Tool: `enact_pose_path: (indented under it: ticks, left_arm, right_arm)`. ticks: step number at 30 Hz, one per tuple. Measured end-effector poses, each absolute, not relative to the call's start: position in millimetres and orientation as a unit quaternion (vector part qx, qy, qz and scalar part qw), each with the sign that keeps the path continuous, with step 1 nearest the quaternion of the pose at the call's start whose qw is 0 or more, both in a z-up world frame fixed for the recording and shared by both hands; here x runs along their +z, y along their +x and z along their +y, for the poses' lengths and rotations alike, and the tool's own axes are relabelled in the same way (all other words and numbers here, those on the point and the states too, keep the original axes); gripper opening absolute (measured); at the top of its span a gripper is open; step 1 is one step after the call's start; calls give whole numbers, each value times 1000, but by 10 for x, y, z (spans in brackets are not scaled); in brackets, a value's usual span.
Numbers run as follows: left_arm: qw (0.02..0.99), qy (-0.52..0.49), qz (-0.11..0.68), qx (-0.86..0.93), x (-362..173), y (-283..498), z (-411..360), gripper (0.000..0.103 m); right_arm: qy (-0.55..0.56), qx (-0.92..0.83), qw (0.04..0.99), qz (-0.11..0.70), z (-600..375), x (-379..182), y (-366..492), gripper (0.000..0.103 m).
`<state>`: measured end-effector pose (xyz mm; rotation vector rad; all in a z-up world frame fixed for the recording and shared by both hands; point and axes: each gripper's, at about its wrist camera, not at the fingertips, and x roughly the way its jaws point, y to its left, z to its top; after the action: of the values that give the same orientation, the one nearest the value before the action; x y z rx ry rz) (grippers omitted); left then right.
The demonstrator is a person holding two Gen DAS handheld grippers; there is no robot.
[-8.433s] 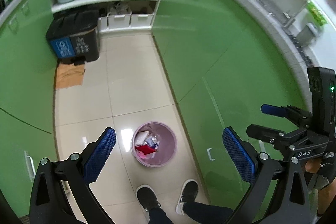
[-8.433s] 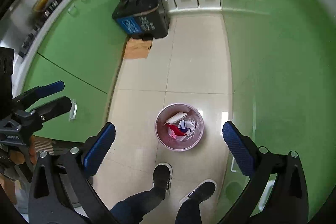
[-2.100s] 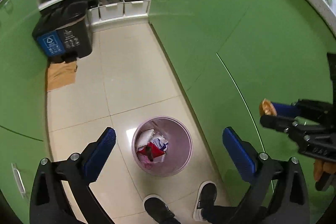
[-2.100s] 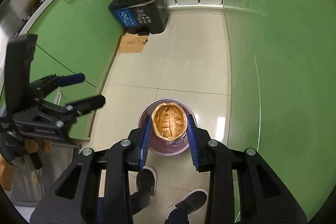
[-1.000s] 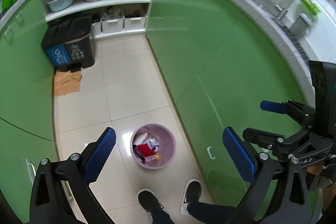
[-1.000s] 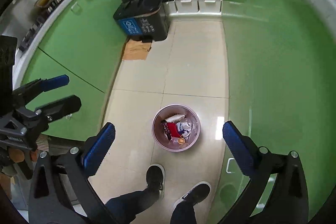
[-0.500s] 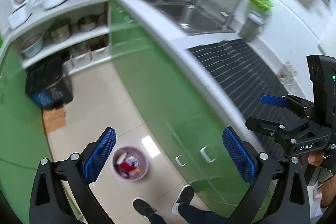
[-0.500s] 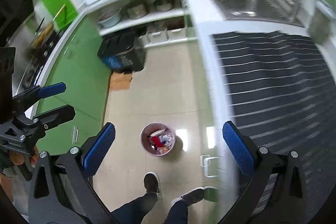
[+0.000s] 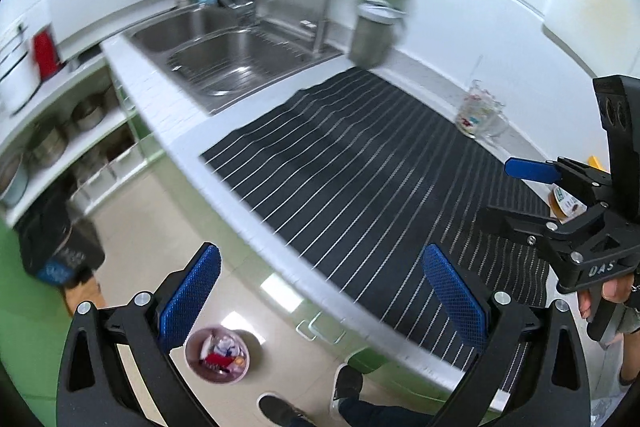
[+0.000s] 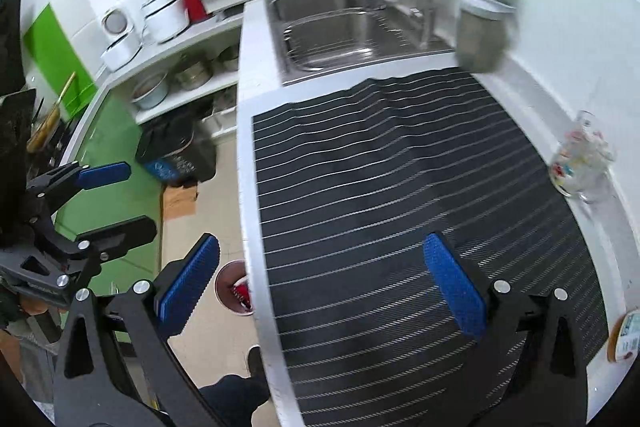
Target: Collect trash
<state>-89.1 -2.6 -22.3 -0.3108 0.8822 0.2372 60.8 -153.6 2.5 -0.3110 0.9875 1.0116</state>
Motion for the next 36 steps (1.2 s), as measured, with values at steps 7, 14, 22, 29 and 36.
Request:
enact_pose_path:
  ticks: [7,14,22,29,36]
  left_arm:
    - [891,-126,425,94,-131,-548,-77,97]
    - [888,-100,440,90,-142,-341,-63,97]
    - [884,-94,451,79,-165,-194,-32,98]
    - [890,-88,439,86,-136,-149,-15,98]
    - [896,-96,424,90,-87,-158,32,98]
  right_arm:
    - [-112,425,778,449,-1790,130,811,100]
    - [-89,401,796,445,-1848,211,835,100]
    - [-82,392,799,449,-1780,211,866,100]
    - [-85,388,800,450,-1728,216,887,100]
    - [-86,388,800,449,-1676,228,901,100]
